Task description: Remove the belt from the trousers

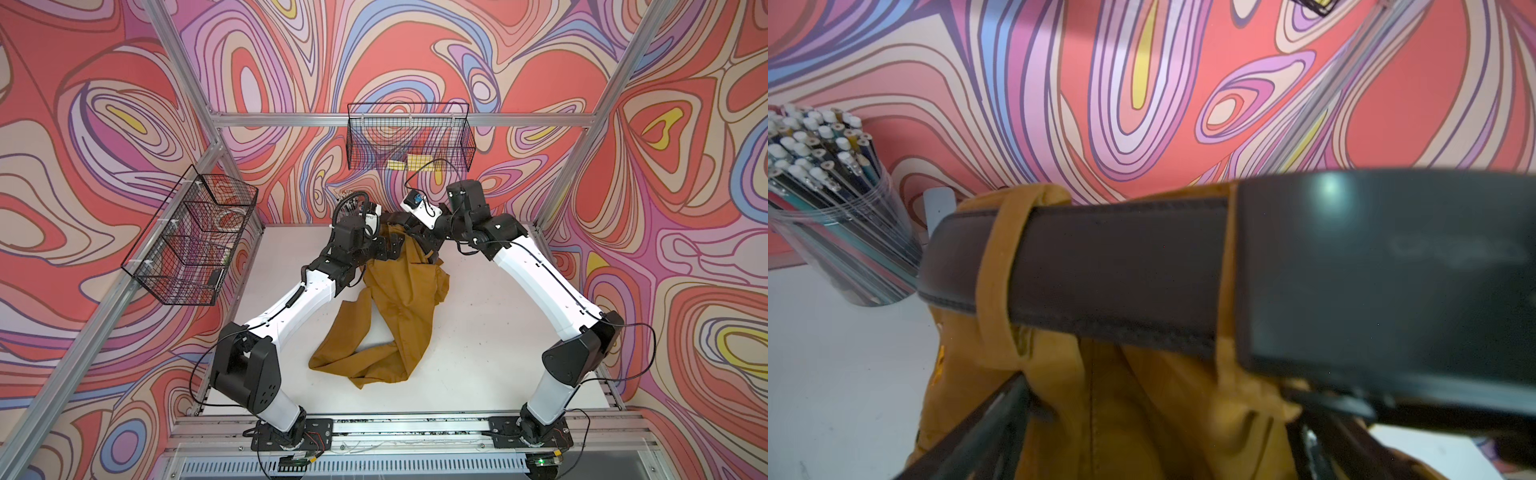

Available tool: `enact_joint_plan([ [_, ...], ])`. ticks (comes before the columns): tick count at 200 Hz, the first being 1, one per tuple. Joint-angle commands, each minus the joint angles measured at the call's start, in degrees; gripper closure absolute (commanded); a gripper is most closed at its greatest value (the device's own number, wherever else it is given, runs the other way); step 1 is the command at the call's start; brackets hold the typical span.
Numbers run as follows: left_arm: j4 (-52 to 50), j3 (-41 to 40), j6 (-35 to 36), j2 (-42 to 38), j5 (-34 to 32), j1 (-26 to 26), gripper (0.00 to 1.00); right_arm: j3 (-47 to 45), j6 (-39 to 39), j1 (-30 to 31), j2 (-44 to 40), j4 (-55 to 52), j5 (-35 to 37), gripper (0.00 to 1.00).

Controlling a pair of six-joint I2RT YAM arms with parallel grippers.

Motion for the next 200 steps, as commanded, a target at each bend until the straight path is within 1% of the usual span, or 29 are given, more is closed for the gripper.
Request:
enact_joint_plan([
  [1,3.74,-0.14,-12.06,1.77,-0.42,4.45,0.17,-2.18,2.05,0.28,-3.69,8.17,-2.80,1.00],
  [19,6.08,-4.45,-18.54,1.80,0.63,7.88,0.29,-5.37,3.68,-0.20,-5.67,11.54,-2.60,1.00],
  [27,7.29,-6.55,-20.64,1.82,1.35,9.08,0.32,-6.68,5.14,-0.74,-6.47,13.55,-2.81,1.00],
  [45,9.14,-10.83,-22.79,1.32,2.78,10.62,0.32,-9.92,9.97,-2.46,-8.25,19.10,-4.23,1.00],
  [67,9.48,-15.88,-23.24,0.29,3.31,10.79,0.28,-15.02,16.55,-4.23,-10.50,28.24,-5.46,1.00],
  [80,10.52,-19.13,-23.04,-1.12,3.36,10.86,0.26,-17.36,19.03,-4.58,-11.27,32.36,-5.55,1.00],
  [92,11.01,-21.65,-21.45,-3.42,2.70,10.78,0.24,-17.81,20.04,-4.56,-11.19,33.62,-5.91,1.00],
  [104,10.80,-23.31,-17.84,-6.47,1.98,10.82,0.19,-17.31,20.36,-4.61,-10.62,33.34,-6.87,1.00],
  [120,9.22,-23.61,-9.76,-11.03,1.50,10.85,0.12,-16.15,20.25,-4.52,-9.78,31.71,-8.36,1.00],
  [133,7.31,-22.43,-2.91,-14.10,1.97,10.83,0.07,-15.22,19.37,-4.51,-9.37,29.94,-9.75,1.00],
  [148,5.24,-19.66,5.22,-15.80,4.30,10.79,0.04,-14.75,18.74,-4.47,-9.04,28.13,-11.48,1.00],
  [173,2.44,-13.54,18.21,-14.19,10.81,9.29,0.04,-14.75,18.50,-4.52,-8.86,26.51,-13.62,1.00],
  [180,1.43,-11.66,21.34,-12.94,11.53,8.36,0.04,-14.70,18.72,-4.53,-8.85,26.29,-14.19,1.00],
  [190,0.27,-8.64,24.31,-10.59,12.63,7.21,0.04,-14.58,19.42,-4.49,-8.85,26.14,-14.90,1.00],
  [200,-0.67,-5.55,25.55,-7.71,13.27,6.52,0.05,-14.27,20.01,-4.46,-8.85,25.92,-15.57,1.00],
])
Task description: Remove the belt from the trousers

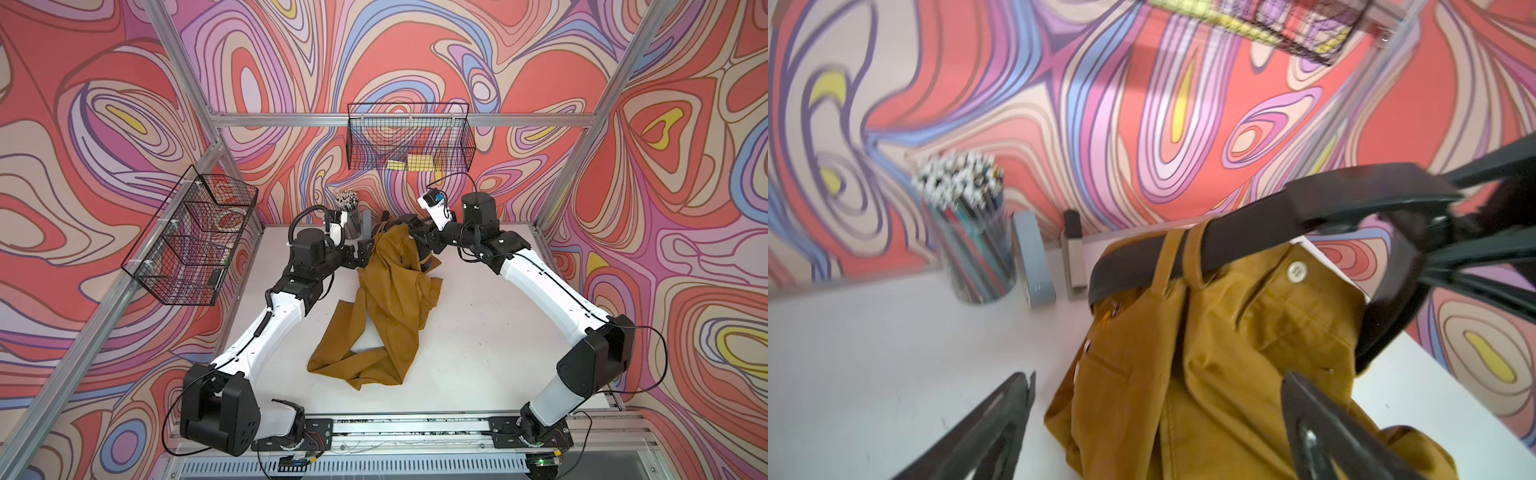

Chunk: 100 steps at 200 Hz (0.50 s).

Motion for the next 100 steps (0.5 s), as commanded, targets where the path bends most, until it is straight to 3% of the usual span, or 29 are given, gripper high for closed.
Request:
enact_joint_plan([
  [1,-4.72,5.86,13.02,5.69,4.85,-2.03,0.05,3.76,2.38,0.16,-2.74,5.28,-4.86,1.00],
  [36,-4.63,15.47,13.77,15.13,6.01,-3.76,0.08,4.95,3.69,0.25,-2.81,3.91,-6.33,1.00],
  [60,-2.63,21.05,8.58,21.14,0.97,-3.81,0.18,5.16,3.79,0.20,-3.13,2.98,-6.86,1.00],
  [71,-2.03,23.92,4.96,23.19,-1.76,-3.53,0.27,5.68,4.13,0.16,-2.91,2.38,-7.25,1.00],
  [100,4.58,26.39,-0.61,23.09,0.32,-2.22,0.72,8.69,8.01,-2.03,-1.11,0.55,-7.67,1.00],
])
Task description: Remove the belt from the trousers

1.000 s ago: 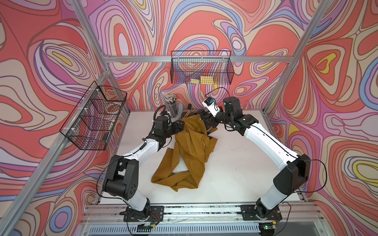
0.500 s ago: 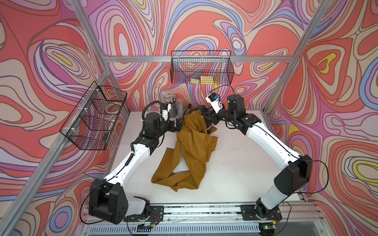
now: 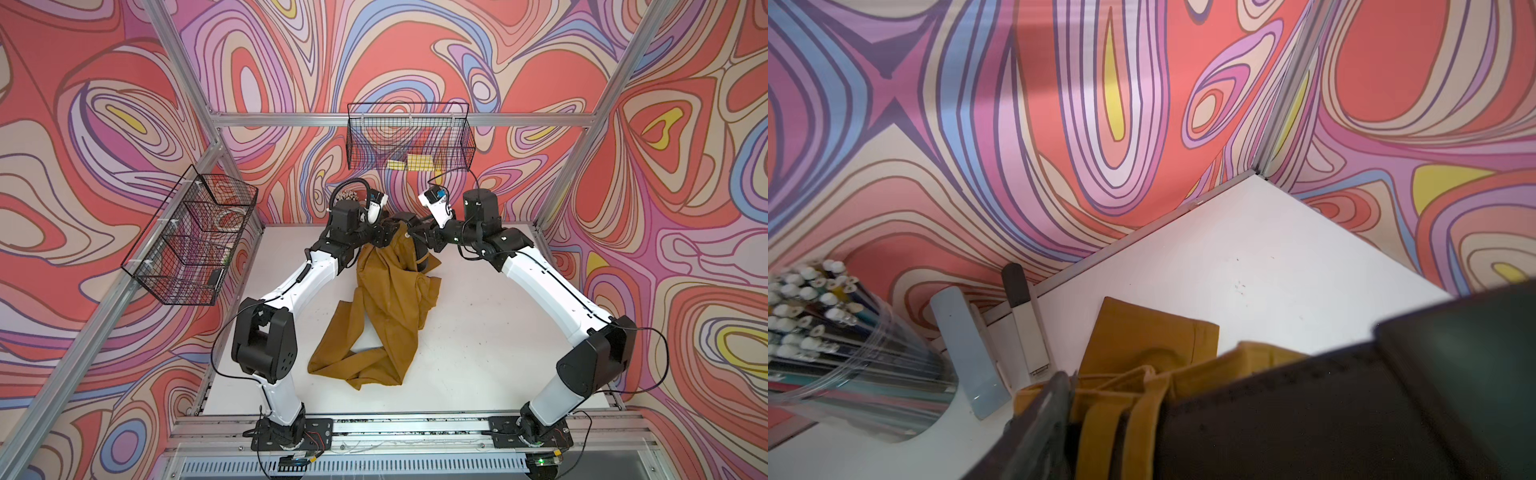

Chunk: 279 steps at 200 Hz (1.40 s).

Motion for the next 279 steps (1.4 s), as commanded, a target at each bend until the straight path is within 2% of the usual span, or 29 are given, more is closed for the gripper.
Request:
enact_joint_plan([
  [1,7.51,3.04,-5.93,-1.61,-2.37,1.64,0.74,5.56,4.73,-1.48,-1.15,3.09,-5.09,1.00],
  [16,8.37,3.08,-5.19,-3.87,-3.90,1.65,1.00,8.04,5.89,-2.51,0.14,1.48,-3.06,1.00],
  [27,5.87,4.08,-4.04,-5.66,-5.99,1.66,1.00,9.87,6.25,-2.79,0.93,0.41,-0.55,1.00],
  [32,4.62,4.59,-3.73,-6.41,-7.13,1.56,1.00,10.66,6.47,-2.85,1.30,0.12,0.86,0.96],
  [36,3.49,5.07,-3.37,-7.20,-8.07,1.55,1.00,11.03,6.94,-2.87,1.37,0.14,2.06,0.90],
  [50,-1.44,7.06,0.34,-9.53,-12.98,0.36,1.00,11.87,10.06,-2.89,1.53,0.78,6.67,0.61],
  [59,-5.18,9.02,4.06,-10.35,-16.42,-1.12,1.00,12.23,11.98,-2.89,1.43,1.02,8.04,0.50],
  [71,-10.62,12.25,7.83,-10.46,-20.47,-2.80,1.00,12.42,13.86,-2.87,0.63,1.22,6.71,0.48],
  [87,-17.20,15.85,10.22,-9.74,-22.76,-4.09,1.00,9.37,16.44,-2.84,-2.33,3.90,6.38,0.44],
  [112,-24.62,17.65,12.49,-8.79,-26.37,-5.90,1.00,4.08,16.46,-2.80,-7.91,3.41,9.68,0.38],
  [131,-28.42,18.16,12.77,-8.26,-26.46,-6.77,1.00,3.40,11.61,-1.56,-9.32,-2.90,14.40,0.38],
  [156,-33.42,19.70,10.89,-7.12,-25.40,-7.43,1.00,3.82,7.11,3.17,-8.22,-7.19,20.58,0.37],
  [189,-39.25,23.42,4.14,-5.11,-21.90,-7.69,1.00,-4.17,8.24,10.40,-7.46,3.74,25.36,0.37],
  [206,-41.12,24.50,1.21,-4.82,-20.62,-7.91,1.00,-6.46,8.47,12.00,-5.91,8.89,26.97,0.37],
  [239,-43.08,24.66,-1.98,-6.17,-19.54,-7.95,1.00,-3.57,9.14,12.36,-0.93,10.67,29.29,0.39],
  [260,-43.19,24.32,-3.61,-7.17,-18.83,-7.94,1.00,-1.48,7.24,12.53,2.13,10.95,29.05,0.39],
  [279,-42.78,24.13,-5.14,-7.88,-17.86,-7.94,1.00,0.69,5.34,12.69,5.00,10.66,31.78,0.42],
])
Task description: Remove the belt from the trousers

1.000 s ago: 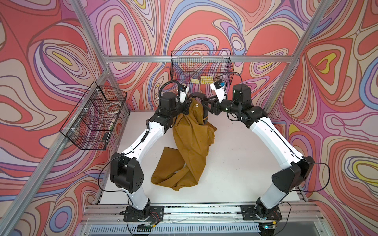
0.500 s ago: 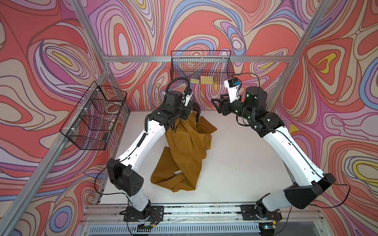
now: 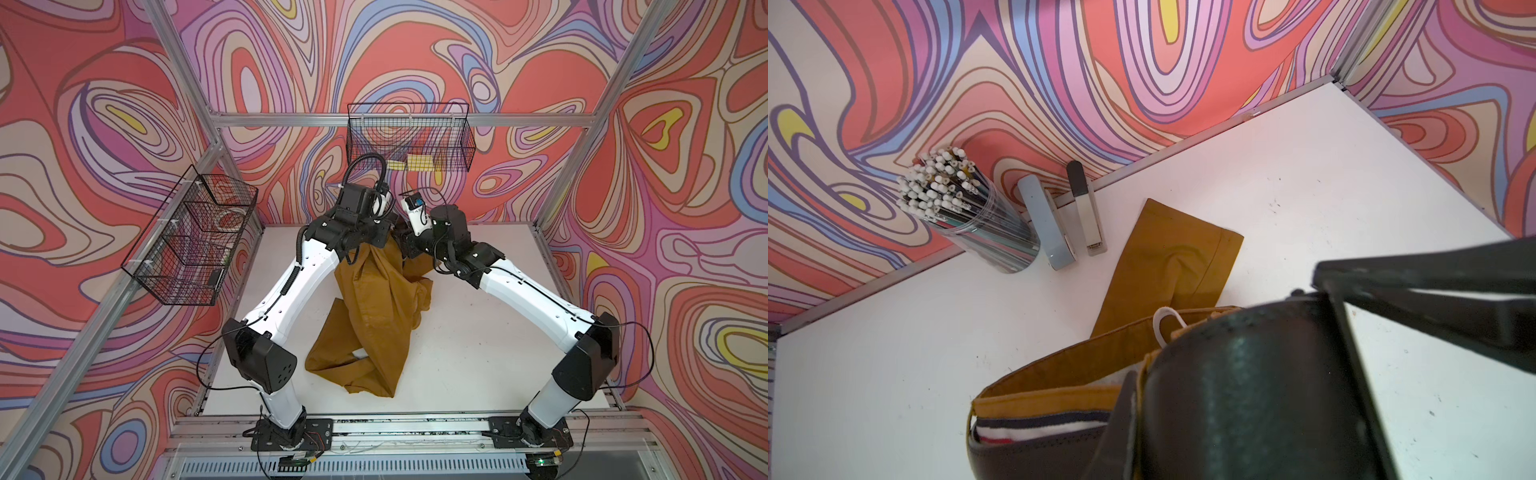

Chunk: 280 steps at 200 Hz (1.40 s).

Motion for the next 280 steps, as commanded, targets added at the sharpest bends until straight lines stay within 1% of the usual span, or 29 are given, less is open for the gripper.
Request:
enact_joint_plan([
  [1,1.53,2.14,-4.51,-4.29,2.84,-0.25,1.00,3.83,-2.61,0.49,2.76,2.31,4.10,0.43],
  [8,1.65,2.09,-5.06,-4.49,3.27,-0.25,1.00,4.79,-3.19,0.60,3.57,2.16,6.12,0.49],
  [13,1.93,1.92,-5.63,-4.64,3.54,-0.25,1.00,5.39,-3.38,0.75,3.56,2.20,7.53,0.55],
  [18,2.18,1.74,-6.11,-4.77,3.80,-0.29,1.00,5.91,-3.53,0.88,3.56,2.38,8.98,0.64],
  [30,3.26,0.54,-7.17,-5.38,4.12,-0.30,1.00,6.43,-3.44,1.23,3.59,3.81,12.64,0.91],
  [34,3.89,-0.08,-7.58,-5.64,4.04,-0.27,1.00,6.34,-3.29,1.31,3.56,4.68,13.58,0.97],
  [38,4.54,-0.88,-7.93,-6.01,3.84,-0.19,1.00,6.04,-3.02,1.42,3.43,5.75,14.46,1.00],
  [46,6.59,-3.11,-8.78,-6.91,3.19,-0.16,1.00,5.19,-2.17,1.46,2.35,8.36,15.90,1.00],
  [53,8.98,-5.56,-9.63,-7.84,2.15,-0.17,0.89,3.97,-1.38,1.44,1.16,11.35,16.86,1.00],
  [69,17.07,-12.95,-12.34,-10.89,1.20,0.47,0.76,0.53,-0.51,1.46,-1.40,20.00,17.37,1.00],
  [76,21.23,-16.42,-14.37,-12.08,1.17,1.14,0.64,0.39,-0.12,1.46,-1.72,22.43,16.84,1.00],
  [85,25.82,-20.80,-18.24,-13.38,1.94,2.73,0.55,1.63,0.51,1.47,-1.59,23.44,15.72,1.00],
  [89,29.59,-22.54,-19.89,-13.77,2.36,3.32,0.52,2.48,0.83,1.46,-1.42,23.57,15.03,1.00],
  [104,37.72,-27.97,-25.85,-14.18,4.91,5.58,0.35,4.99,1.49,1.46,-0.48,24.44,11.85,1.00],
  [112,41.01,-29.99,-28.58,-13.71,6.22,6.64,0.30,6.44,2.17,1.37,0.21,24.47,10.92,1.00],
  [130,45.92,-32.82,-33.98,-11.35,8.90,8.58,0.25,10.34,4.90,0.64,2.01,23.45,8.46,1.00],
  [142,48.47,-34.23,-36.67,-9.49,10.29,9.16,0.24,13.65,7.16,-0.11,3.28,21.42,7.45,1.00],
  [154,49.02,-35.32,-37.91,-7.74,9.80,9.26,0.24,16.35,8.86,-0.92,3.56,19.84,6.65,1.00],
  [166,47.12,-36.23,-38.99,-6.12,7.84,9.62,0.24,18.30,11.00,-1.92,5.31,18.61,6.07,1.00],
  [183,47.12,-40.01,-41.75,-4.51,7.14,10.88,0.25,18.86,14.32,-3.65,4.67,17.22,5.27,1.00],
  [195,49.55,-43.75,-43.52,-4.17,7.52,11.58,0.26,17.78,15.78,-4.92,4.26,16.16,5.41,1.00],
  [202,51.10,-45.75,-44.00,-4.29,7.79,11.70,0.26,16.66,16.18,-5.47,2.01,15.86,5.50,1.00],
  [226,54.19,-50.22,-43.79,-5.24,8.85,11.75,0.26,11.57,14.90,-6.36,-0.93,14.96,5.68,1.00],
  [244,54.81,-50.87,-39.92,-7.26,10.62,11.66,0.22,10.84,12.37,-6.36,-1.21,10.48,1.96,1.00],
  [251,54.98,-51.02,-37.04,-9.07,10.86,11.42,0.19,11.07,11.23,-6.37,-0.98,8.04,-0.09,1.00],
  [270,56.81,-52.93,-22.61,-15.97,10.17,9.54,0.11,12.90,8.36,-6.36,0.31,-0.59,-4.40,1.00],
  [280,61.03,-56.26,-15.84,-20.42,9.24,8.32,0.06,13.45,6.89,-6.42,0.72,-4.42,-5.86,1.00],
])
